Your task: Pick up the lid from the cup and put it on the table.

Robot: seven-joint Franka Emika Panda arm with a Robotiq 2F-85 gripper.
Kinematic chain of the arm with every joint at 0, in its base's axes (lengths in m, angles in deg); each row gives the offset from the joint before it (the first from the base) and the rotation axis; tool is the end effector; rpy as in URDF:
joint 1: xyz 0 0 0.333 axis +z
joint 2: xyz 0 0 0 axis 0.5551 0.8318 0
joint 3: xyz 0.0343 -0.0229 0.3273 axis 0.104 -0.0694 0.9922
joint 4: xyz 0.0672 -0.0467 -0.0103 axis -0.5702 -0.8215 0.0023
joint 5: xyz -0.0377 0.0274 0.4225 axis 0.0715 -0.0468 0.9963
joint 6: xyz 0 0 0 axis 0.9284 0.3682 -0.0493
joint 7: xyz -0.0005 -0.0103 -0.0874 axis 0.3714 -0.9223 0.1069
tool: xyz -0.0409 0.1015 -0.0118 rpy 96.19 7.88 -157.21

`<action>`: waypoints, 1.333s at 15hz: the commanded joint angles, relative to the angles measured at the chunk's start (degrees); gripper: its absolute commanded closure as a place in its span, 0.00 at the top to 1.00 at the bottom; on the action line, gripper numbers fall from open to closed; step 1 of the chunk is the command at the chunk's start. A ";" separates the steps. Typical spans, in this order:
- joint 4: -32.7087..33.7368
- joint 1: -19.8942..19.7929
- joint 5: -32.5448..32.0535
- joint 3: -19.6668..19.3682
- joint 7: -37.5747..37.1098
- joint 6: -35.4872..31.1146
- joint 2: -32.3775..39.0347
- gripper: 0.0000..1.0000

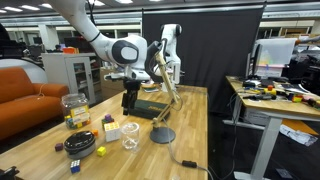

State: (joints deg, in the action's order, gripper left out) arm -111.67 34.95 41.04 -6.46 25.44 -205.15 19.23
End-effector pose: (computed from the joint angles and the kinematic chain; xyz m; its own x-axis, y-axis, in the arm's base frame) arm 0.6345 -0.0622 0.2284 0.4213 -0.8975 -0.1304 -0.8911 -0.4364 0.1247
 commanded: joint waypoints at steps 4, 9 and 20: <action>-3.65 -0.68 0.18 -0.02 -1.12 -4.04 0.62 1.00; -0.57 -0.69 2.38 0.55 -1.23 -4.59 5.30 1.00; 3.86 -0.81 3.74 0.64 -1.28 -5.45 9.86 0.55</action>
State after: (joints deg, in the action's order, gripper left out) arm -108.95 34.90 43.24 -6.41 24.10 -210.51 28.28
